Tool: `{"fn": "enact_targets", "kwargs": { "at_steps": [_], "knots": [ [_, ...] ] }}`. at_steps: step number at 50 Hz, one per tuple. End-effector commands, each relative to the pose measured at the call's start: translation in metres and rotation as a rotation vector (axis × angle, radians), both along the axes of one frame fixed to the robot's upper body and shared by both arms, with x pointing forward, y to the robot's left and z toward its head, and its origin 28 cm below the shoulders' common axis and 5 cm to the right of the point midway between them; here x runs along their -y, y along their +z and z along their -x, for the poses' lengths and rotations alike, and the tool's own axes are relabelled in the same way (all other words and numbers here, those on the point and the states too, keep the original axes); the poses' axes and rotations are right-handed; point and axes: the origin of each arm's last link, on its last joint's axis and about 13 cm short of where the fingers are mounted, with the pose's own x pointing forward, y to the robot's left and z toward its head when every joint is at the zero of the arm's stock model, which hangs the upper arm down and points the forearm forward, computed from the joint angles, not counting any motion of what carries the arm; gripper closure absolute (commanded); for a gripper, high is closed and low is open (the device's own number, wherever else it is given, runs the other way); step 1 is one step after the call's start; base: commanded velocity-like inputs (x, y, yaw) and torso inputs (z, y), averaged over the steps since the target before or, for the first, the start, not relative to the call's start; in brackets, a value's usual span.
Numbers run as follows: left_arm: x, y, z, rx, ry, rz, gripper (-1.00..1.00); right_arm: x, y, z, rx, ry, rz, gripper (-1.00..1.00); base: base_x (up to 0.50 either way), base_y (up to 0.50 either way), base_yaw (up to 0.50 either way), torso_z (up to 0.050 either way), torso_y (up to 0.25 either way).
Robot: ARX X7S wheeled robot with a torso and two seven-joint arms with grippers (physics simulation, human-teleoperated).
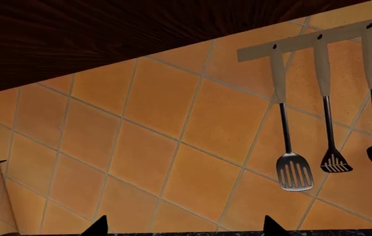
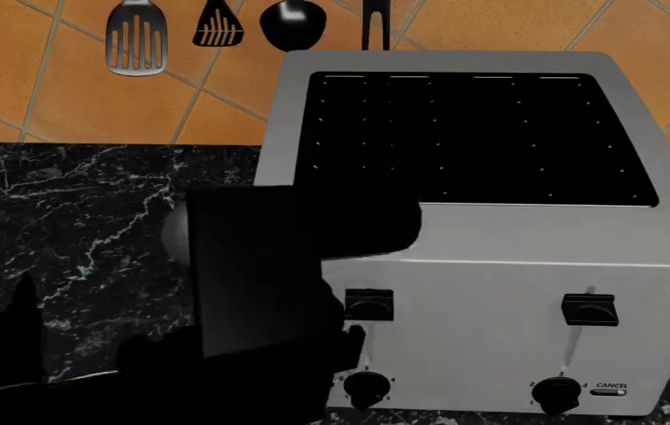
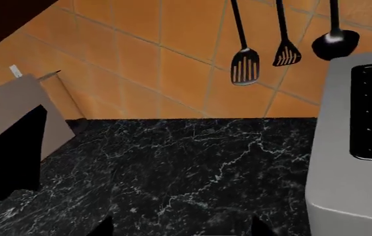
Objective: Place the toasted item on a plate.
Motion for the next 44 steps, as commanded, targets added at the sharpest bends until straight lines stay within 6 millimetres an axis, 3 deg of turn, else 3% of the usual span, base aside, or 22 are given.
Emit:
{"fn": "enact_targets", "kwargs": {
  "at_steps": [1,22,44],
  "knots": [
    [0.000,0.000,0.001,-0.001,0.000,-0.002,-1.00,0.014,0.029,-0.013,0.143,-0.076,0.039,-1.00,0.00,0.00,0.00,0.000,0.000],
    [-0.008,0.016,0.011,0.023,0.035,-0.020,-1.00,0.061,0.058,-0.029,0.276,-0.309,0.090,-1.00,0.00,0.00,0.00,0.000,0.000],
    [-0.020,0.029,0.028,0.046,0.107,-0.037,-1.00,0.109,0.080,-0.016,0.353,-0.517,0.122,-1.00,0.00,0.00,0.00,0.000,0.000]
  ]
}}
